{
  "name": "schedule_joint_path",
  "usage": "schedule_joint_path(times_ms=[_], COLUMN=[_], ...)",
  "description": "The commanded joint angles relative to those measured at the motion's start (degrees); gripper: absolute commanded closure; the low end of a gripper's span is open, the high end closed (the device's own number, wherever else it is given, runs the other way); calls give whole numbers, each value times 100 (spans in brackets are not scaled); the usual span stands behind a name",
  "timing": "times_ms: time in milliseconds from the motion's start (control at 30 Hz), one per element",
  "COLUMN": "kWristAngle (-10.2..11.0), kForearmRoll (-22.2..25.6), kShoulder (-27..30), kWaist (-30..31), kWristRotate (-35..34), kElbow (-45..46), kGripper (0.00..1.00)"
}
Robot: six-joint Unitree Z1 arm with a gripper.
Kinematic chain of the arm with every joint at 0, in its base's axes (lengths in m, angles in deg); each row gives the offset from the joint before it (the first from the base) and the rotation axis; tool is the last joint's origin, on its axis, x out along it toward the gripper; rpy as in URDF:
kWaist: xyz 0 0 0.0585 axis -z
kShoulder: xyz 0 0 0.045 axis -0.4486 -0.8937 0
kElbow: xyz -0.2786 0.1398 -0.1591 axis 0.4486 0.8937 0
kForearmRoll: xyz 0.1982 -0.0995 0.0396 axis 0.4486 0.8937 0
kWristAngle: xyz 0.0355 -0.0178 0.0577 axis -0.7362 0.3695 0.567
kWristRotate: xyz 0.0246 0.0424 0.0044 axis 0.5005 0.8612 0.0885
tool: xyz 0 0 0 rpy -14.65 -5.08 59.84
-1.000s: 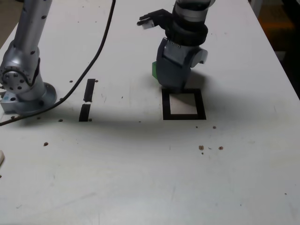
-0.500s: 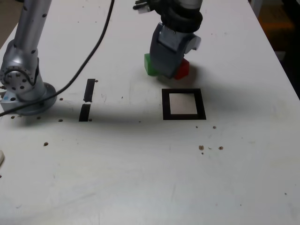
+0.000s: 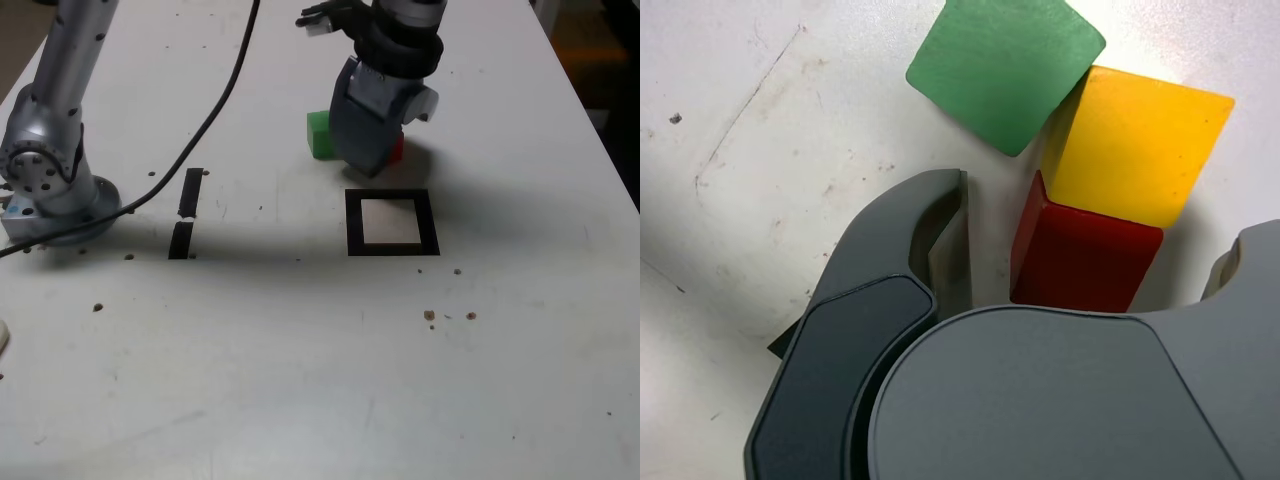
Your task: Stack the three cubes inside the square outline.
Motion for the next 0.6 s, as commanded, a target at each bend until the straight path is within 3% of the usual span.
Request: schedule_joint_path(times_ms=[0, 267, 567], kWristAngle=[36, 127, 52], kForearmRoll=[11, 215, 227], kShoulder=[-36, -78, -132], kWaist=[-22, -41, -40], kWristRotate=[51, 1030, 1017], kElbow=[-36, -90, -147], kGripper=[14, 18, 21])
